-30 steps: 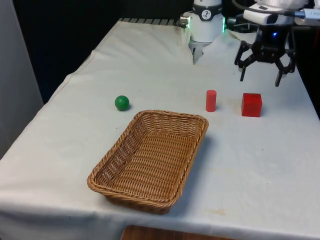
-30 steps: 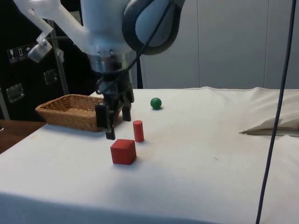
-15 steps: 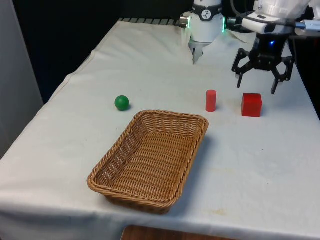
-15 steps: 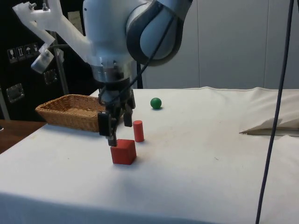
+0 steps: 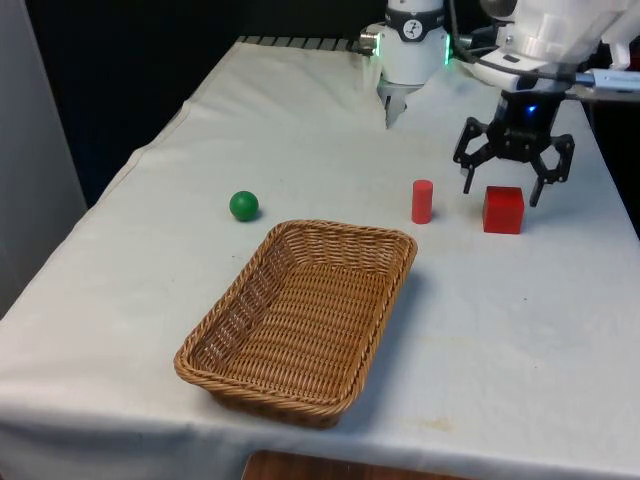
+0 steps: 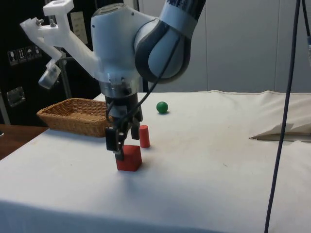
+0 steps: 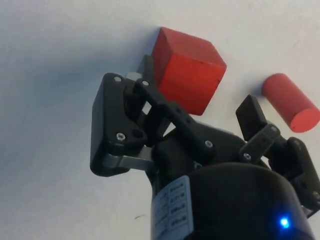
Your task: Pick up the object to the left of the cylinder and place it into the basket.
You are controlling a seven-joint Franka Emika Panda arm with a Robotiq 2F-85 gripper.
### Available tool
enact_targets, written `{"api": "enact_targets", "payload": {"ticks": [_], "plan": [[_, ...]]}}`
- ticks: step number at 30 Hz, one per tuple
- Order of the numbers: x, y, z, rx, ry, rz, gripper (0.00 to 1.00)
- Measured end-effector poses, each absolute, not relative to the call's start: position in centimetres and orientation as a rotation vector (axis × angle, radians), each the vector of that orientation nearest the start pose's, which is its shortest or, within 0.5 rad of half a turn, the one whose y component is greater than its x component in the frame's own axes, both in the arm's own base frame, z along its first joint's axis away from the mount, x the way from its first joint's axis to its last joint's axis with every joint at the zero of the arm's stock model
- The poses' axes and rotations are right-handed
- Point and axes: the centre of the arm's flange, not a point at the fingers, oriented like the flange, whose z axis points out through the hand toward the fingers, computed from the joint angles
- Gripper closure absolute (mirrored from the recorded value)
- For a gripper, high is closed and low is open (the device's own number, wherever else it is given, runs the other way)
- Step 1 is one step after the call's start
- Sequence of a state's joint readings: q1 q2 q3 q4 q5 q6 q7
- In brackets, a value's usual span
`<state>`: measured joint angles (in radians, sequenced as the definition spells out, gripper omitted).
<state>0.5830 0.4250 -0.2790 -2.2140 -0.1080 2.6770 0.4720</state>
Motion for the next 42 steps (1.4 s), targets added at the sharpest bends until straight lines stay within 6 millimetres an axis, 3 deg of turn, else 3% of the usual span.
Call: {"api": "enact_targets", "payload": {"ticks": [8,29,30,31,37,38,39,42], "plan": [[53.3,15.6,18.7,-3.281,0.088,-0.174,0.00],[53.3,15.8,17.8,-3.275,0.082,-0.201,0.00],[53.3,15.8,17.8,-3.276,0.082,-0.201,0.03],[53.3,15.8,17.7,-3.275,0.083,-0.203,0.20],[53.3,15.8,17.5,-3.274,0.081,-0.208,0.88],[53.3,15.8,17.5,-3.274,0.080,-0.209,0.88],[53.3,15.8,17.5,-3.273,0.080,-0.211,1.00],[53.3,15.8,17.5,-3.273,0.080,-0.211,1.00]]}}
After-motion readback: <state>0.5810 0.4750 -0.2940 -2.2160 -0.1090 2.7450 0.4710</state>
